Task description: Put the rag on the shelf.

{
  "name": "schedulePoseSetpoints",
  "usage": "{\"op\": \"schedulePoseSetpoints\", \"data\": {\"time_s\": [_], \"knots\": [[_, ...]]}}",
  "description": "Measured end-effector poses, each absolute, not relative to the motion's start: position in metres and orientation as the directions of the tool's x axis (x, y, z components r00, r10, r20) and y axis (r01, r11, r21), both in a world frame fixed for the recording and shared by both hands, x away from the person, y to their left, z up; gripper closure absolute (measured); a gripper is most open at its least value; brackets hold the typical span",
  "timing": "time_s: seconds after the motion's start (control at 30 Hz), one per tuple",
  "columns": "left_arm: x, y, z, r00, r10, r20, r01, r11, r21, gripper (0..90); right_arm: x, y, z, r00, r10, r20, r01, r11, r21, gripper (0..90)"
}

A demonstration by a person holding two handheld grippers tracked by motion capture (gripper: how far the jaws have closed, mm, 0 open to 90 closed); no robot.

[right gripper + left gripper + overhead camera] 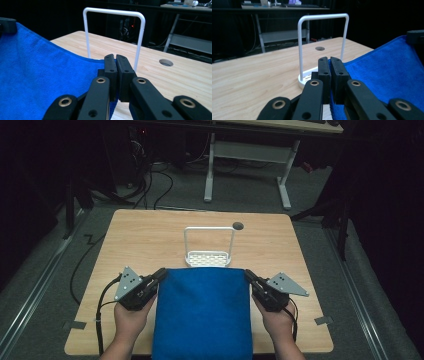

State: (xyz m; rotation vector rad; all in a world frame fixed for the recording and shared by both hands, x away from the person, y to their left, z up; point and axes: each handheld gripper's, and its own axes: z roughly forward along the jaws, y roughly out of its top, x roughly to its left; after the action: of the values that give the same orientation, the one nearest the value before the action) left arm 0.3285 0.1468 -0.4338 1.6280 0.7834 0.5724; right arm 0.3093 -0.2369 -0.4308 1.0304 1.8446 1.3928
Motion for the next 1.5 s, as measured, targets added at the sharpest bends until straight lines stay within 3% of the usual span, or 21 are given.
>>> {"op": "schedulePoseSetpoints", "data": {"time_s": [0.33, 0.93, 1.17, 1.5], "knots": [[0.314, 0.147, -0.413, 0.665, 0.747, -0.024, 0.117, -0.073, 0.990, 87.4, 0.298, -0.240, -0.413, -0.519, 0.854, -0.028, 0.166, 0.133, 0.977, 88.6], [0.281, 0.156, -0.371, 0.673, 0.739, 0.034, -0.032, -0.017, 0.999, 87.4, 0.258, -0.248, -0.362, -0.515, 0.853, -0.090, -0.030, 0.087, 0.996, 88.6], [0.287, 0.156, -0.371, 0.667, 0.744, 0.038, -0.026, -0.028, 0.999, 87.5, 0.259, -0.247, -0.359, -0.512, 0.853, -0.101, -0.036, 0.097, 0.995, 88.6], [0.323, 0.153, -0.354, 0.660, 0.748, 0.060, -0.024, -0.059, 0.998, 87.8, 0.288, -0.257, -0.347, -0.517, 0.853, -0.073, -0.005, 0.083, 0.997, 88.7]]}}
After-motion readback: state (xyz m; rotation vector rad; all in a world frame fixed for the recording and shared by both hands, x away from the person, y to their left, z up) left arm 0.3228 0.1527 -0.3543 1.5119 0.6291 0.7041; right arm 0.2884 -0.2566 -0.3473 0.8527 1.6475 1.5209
